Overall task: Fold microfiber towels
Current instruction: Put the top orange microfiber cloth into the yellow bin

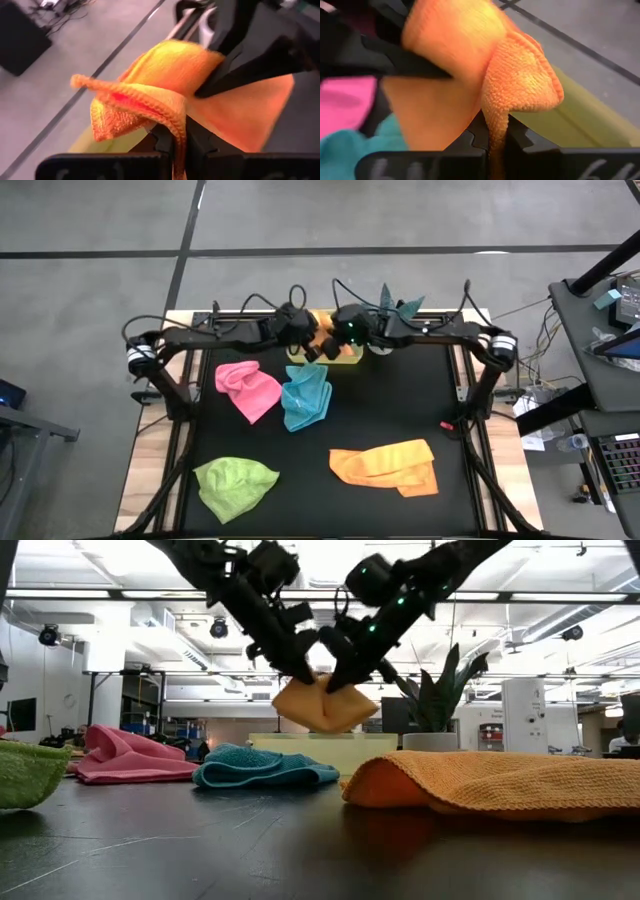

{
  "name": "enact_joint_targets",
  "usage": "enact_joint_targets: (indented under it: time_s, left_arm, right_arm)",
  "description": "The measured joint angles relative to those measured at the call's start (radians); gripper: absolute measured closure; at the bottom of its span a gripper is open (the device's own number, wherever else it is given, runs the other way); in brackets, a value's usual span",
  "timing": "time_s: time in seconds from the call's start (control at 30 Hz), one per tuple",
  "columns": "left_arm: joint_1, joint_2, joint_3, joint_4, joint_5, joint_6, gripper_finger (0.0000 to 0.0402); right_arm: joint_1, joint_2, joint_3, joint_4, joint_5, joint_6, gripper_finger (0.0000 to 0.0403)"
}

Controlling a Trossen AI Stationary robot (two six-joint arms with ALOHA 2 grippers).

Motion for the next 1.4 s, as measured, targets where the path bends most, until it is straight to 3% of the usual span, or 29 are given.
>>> enact_joint_targets:
  time_s: [0.13,0.33,1.13,1.4]
  left_arm:
    - [0.069,0.002,-0.004,0.003,0.017,0.006,0.0396]
    - [0.135,0.003,-0.008,0.03,0.14,-0.005,0.0396]
    - [0.16,0.035,-0.158,0.248,0.143,-0.084,0.0396]
    - [0.16,0.125,-0.133,0.245,0.143,-0.109,0.0384]
  right_arm:
    - [-0.04,0.052,0.053,-0.018,0.009,-0.025,0.039]
    - [-0.084,0.084,0.081,-0.021,0.01,-0.037,0.039]
    - [-0.095,0.092,0.079,-0.081,0.019,-0.034,0.039]
    - [-0.095,0.092,0.075,-0.087,0.019,-0.028,0.0331]
